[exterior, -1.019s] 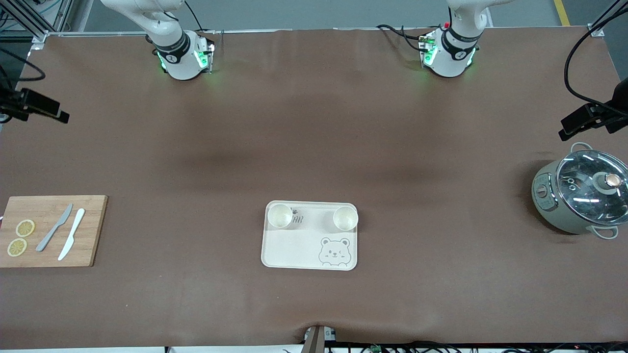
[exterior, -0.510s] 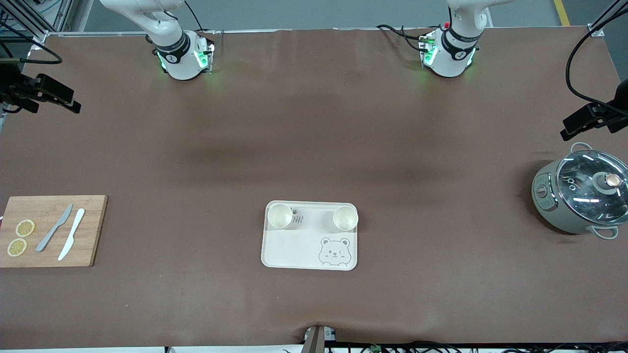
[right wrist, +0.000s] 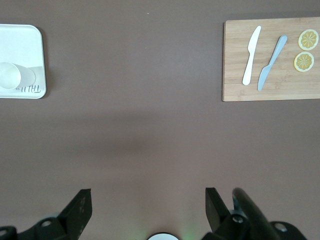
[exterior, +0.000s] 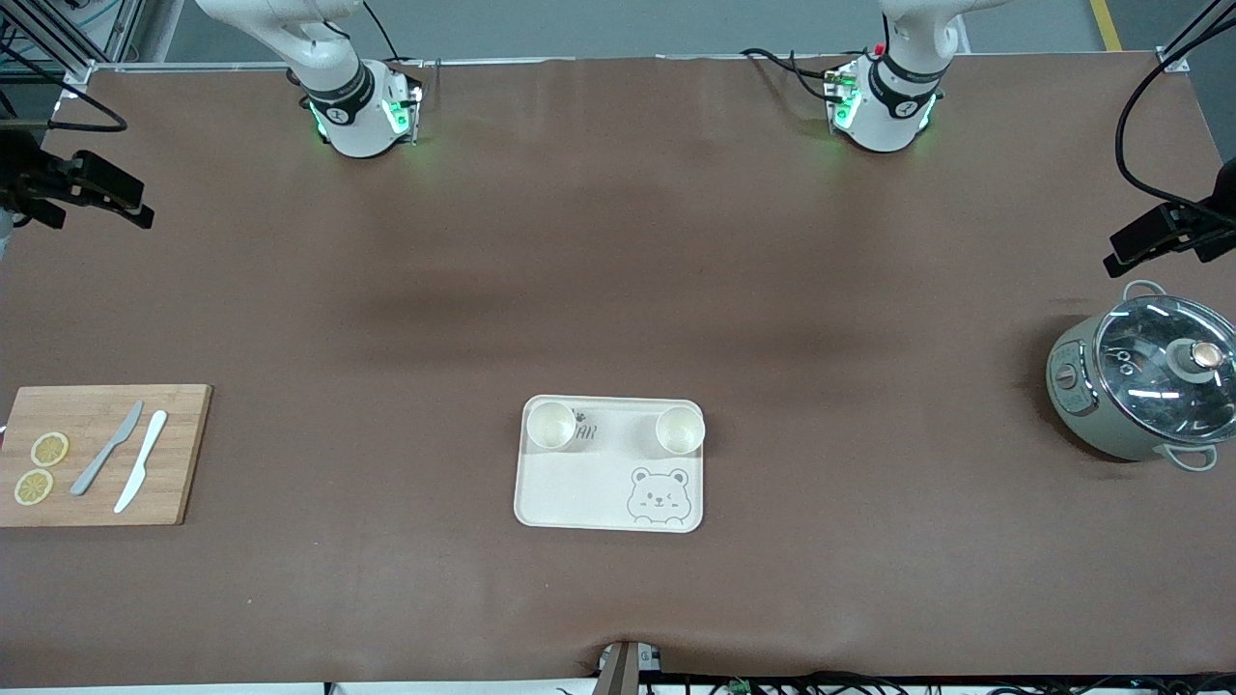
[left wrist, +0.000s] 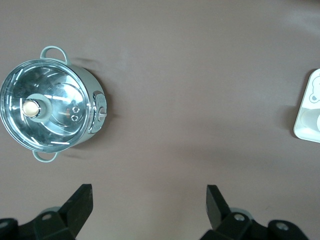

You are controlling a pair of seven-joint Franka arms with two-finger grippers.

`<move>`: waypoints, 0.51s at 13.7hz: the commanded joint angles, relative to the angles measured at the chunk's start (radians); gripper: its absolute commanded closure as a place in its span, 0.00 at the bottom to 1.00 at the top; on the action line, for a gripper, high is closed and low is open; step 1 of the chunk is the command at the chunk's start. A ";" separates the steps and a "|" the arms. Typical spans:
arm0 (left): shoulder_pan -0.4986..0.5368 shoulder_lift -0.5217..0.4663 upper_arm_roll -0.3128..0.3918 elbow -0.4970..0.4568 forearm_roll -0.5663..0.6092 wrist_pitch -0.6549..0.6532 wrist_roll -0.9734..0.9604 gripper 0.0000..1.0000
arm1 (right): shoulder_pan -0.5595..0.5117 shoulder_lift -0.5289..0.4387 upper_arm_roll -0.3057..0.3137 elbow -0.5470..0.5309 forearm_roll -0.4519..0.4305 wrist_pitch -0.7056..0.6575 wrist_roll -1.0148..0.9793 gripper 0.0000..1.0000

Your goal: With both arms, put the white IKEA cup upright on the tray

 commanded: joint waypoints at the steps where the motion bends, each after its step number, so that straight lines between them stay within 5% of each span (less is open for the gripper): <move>1: 0.009 -0.004 -0.001 -0.001 -0.026 -0.007 -0.001 0.00 | 0.008 -0.009 0.002 -0.015 -0.024 0.021 -0.013 0.00; 7: 0.011 -0.013 0.000 0.001 -0.011 -0.035 -0.001 0.00 | 0.010 -0.009 0.002 -0.017 -0.017 0.024 -0.017 0.00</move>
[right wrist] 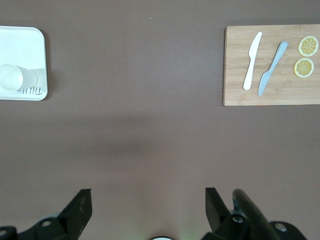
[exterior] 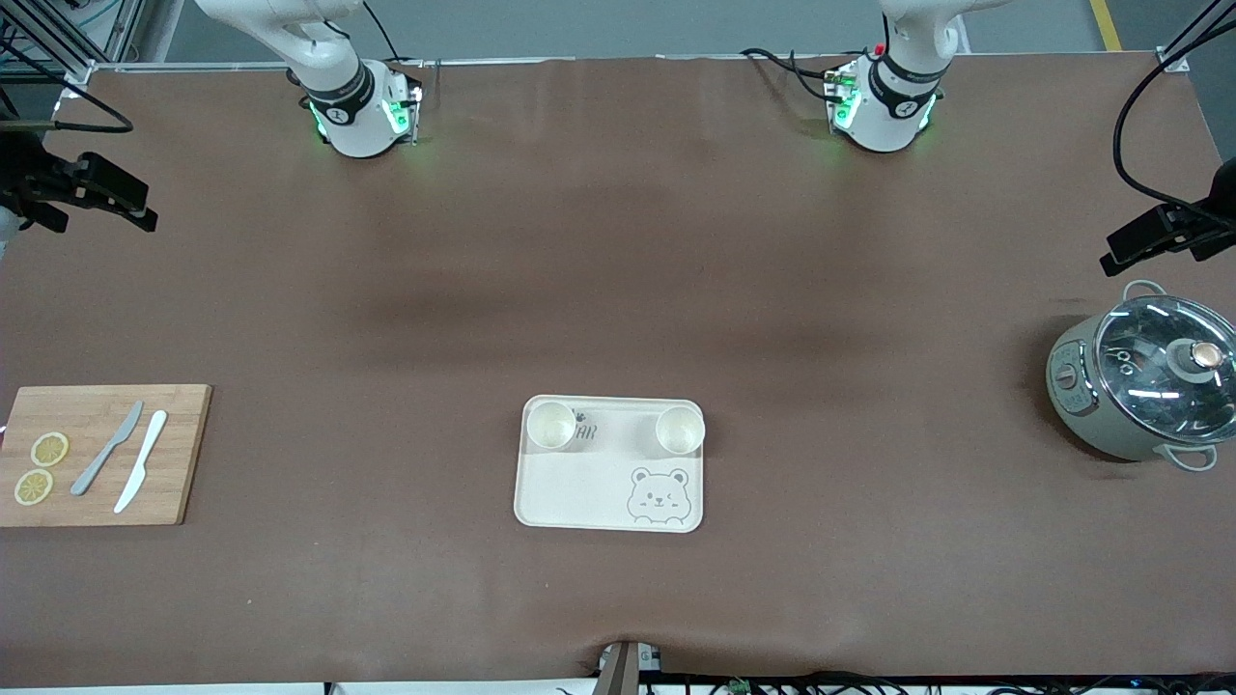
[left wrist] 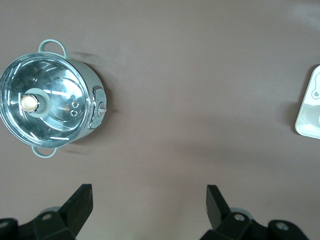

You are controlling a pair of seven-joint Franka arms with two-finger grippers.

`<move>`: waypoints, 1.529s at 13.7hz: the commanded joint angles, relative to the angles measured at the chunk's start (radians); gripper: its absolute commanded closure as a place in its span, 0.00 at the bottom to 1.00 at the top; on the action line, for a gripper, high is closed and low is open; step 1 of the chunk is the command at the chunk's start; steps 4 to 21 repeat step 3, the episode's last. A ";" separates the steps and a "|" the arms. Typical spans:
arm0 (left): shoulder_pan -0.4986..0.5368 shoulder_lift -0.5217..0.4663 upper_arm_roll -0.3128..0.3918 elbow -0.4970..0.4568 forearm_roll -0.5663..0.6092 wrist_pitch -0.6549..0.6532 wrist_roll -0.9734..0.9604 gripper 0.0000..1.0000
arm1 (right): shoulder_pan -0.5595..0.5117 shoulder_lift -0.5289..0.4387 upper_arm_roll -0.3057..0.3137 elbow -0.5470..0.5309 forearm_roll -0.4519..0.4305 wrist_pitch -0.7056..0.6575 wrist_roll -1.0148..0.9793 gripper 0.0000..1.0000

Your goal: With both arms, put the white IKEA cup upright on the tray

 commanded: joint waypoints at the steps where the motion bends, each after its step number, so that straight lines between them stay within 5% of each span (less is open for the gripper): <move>1: 0.009 -0.014 -0.001 0.002 -0.010 -0.018 0.001 0.00 | 0.002 -0.009 0.001 -0.014 -0.015 0.010 -0.015 0.00; 21: 0.006 -0.013 -0.001 0.002 -0.010 -0.018 -0.007 0.00 | 0.004 -0.009 0.001 -0.014 -0.014 0.013 -0.013 0.00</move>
